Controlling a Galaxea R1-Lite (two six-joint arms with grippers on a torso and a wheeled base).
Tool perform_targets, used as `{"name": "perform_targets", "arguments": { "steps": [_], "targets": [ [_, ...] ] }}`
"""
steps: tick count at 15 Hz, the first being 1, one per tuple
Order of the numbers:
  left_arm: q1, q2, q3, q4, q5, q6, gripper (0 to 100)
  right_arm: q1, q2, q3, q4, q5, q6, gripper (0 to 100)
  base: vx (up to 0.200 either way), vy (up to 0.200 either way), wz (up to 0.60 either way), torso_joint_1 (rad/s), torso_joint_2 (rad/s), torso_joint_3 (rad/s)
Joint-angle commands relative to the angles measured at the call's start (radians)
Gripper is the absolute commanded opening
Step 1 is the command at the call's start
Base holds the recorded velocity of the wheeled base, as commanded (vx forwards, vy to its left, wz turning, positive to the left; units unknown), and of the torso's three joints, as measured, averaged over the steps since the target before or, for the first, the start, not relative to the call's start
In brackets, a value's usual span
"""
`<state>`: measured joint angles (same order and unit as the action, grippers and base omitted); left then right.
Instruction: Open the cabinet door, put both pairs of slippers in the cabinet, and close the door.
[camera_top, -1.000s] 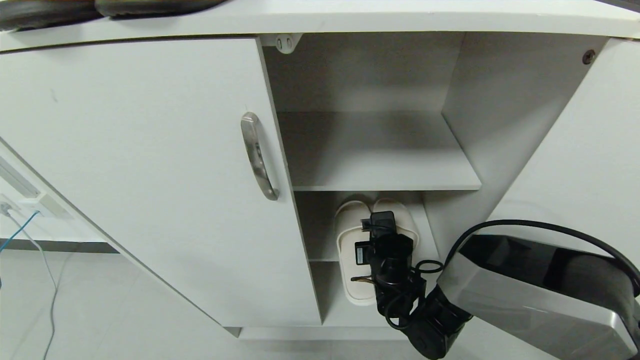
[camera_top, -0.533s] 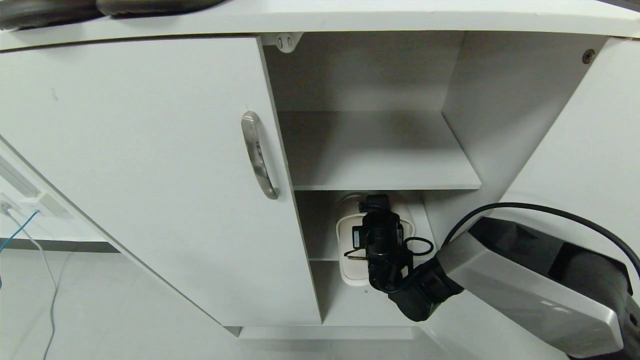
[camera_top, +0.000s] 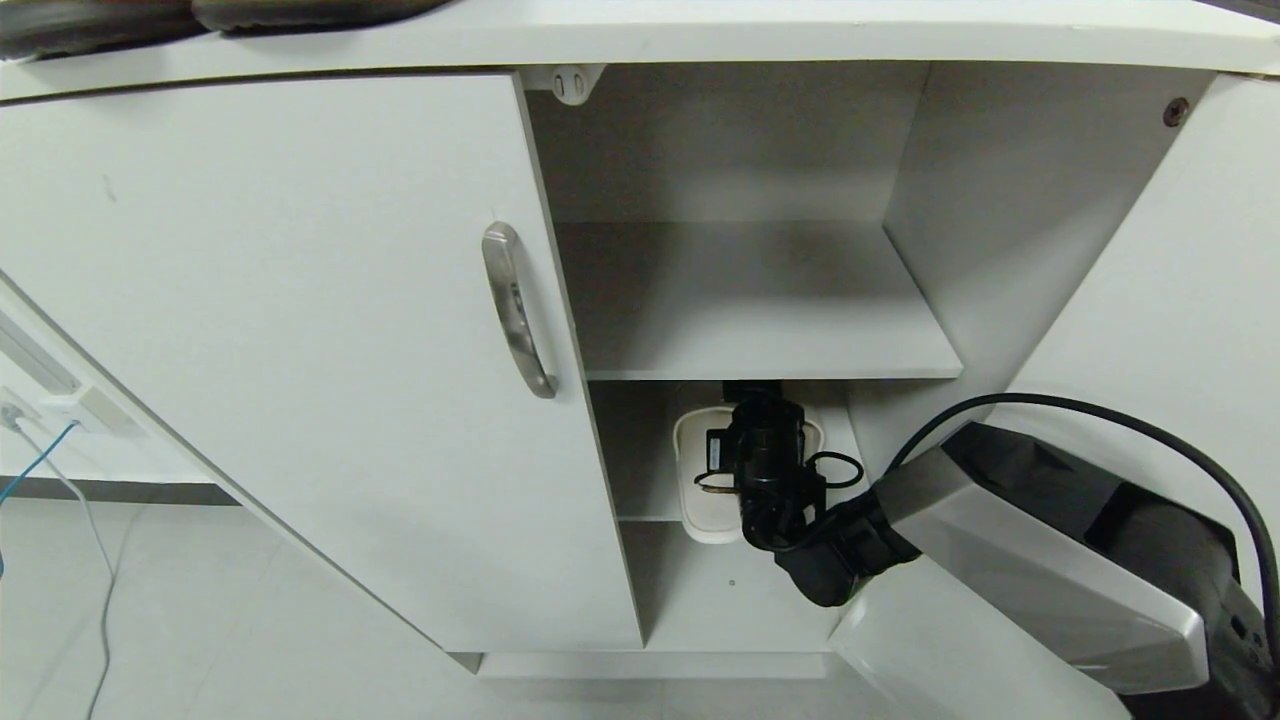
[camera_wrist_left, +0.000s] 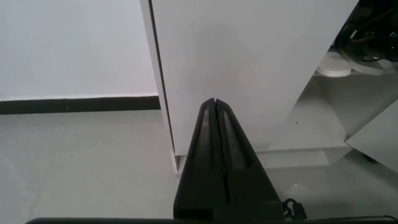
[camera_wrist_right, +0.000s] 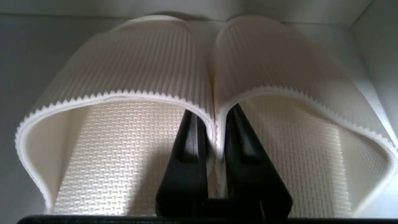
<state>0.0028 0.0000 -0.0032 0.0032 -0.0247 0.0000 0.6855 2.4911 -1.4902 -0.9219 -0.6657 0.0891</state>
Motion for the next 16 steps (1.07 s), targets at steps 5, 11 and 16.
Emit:
{"name": "perform_targets", "arguments": {
  "steps": [5,11,16],
  "targets": [
    [0.0,0.0,0.0,0.0,0.0,0.0,0,0.0,0.006,0.001,-0.005,-0.005,-0.008,0,0.0,0.0,0.0,0.0,0.0,0.0],
    [0.0,0.0,0.0,0.0,0.0,0.0,0,0.025,-0.064,0.156,-0.08,-0.011,-0.008,100,0.0,0.0,0.0,0.0,0.0,0.0],
    [0.0,0.002,0.0,0.0,-0.001,0.002,0,0.095,-0.236,0.41,-0.169,-0.011,-0.011,100,0.0,0.0,0.0,0.0,0.0,0.0]
  ]
}}
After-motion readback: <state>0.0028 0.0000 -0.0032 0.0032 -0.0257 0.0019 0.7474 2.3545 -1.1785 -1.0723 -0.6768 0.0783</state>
